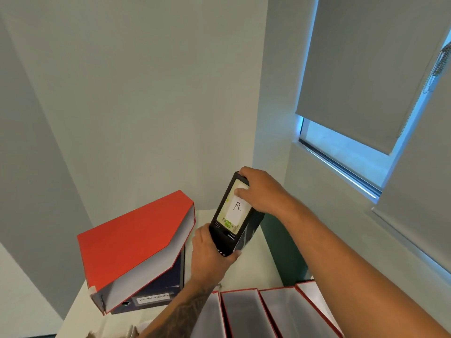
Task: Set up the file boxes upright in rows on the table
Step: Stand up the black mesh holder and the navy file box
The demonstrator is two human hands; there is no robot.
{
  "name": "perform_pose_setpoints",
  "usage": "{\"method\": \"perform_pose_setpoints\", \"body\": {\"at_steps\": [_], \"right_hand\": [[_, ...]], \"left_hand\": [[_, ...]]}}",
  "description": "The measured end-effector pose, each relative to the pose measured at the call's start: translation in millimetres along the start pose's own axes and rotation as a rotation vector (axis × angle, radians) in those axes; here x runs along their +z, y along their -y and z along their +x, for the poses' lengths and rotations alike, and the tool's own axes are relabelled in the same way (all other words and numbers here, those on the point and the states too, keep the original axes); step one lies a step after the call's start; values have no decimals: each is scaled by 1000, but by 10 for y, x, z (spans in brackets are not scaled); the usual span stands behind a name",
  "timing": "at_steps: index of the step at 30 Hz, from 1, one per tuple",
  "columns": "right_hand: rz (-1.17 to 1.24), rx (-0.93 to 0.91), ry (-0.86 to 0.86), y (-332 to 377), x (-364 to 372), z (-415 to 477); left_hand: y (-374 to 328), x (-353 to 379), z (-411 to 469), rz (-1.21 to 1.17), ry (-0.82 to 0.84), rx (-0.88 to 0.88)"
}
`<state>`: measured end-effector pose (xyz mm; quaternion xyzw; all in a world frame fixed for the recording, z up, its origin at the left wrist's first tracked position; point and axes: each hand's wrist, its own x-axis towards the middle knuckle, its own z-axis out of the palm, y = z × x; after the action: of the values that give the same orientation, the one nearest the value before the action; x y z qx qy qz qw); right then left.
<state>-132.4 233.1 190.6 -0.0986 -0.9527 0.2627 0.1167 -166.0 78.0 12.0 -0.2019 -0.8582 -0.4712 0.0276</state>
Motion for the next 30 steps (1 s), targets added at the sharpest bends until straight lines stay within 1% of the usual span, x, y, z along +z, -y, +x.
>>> {"method": "perform_pose_setpoints", "body": {"at_steps": [3,5,9,11,15,17,19,24,30], "right_hand": [[38,-50,17,-147,-21,-41],[43,-74,34,-286,-10,-89],[-9,-97,39,-614,114,-186],[-49,-125,8,-781,215,-217],[-146,-117,-13,-1052,383,-281],[-196,-156,-5,-1189,483,-316],[-211,-164,-5,-1311,576,-356],[-160,-147,22,-1542,701,-529],[-120,-131,32,-1773,839,-712]], "left_hand": [[24,17,7,-50,100,10],[12,3,47,-130,159,-32],[-311,-42,182,-423,175,-180],[-500,-35,269,-502,243,-247],[-751,79,391,-638,431,-457],[-821,169,432,-636,505,-523],[-874,270,446,-629,546,-545],[-825,642,425,-561,481,-556],[-760,969,292,-491,455,-541]]}}
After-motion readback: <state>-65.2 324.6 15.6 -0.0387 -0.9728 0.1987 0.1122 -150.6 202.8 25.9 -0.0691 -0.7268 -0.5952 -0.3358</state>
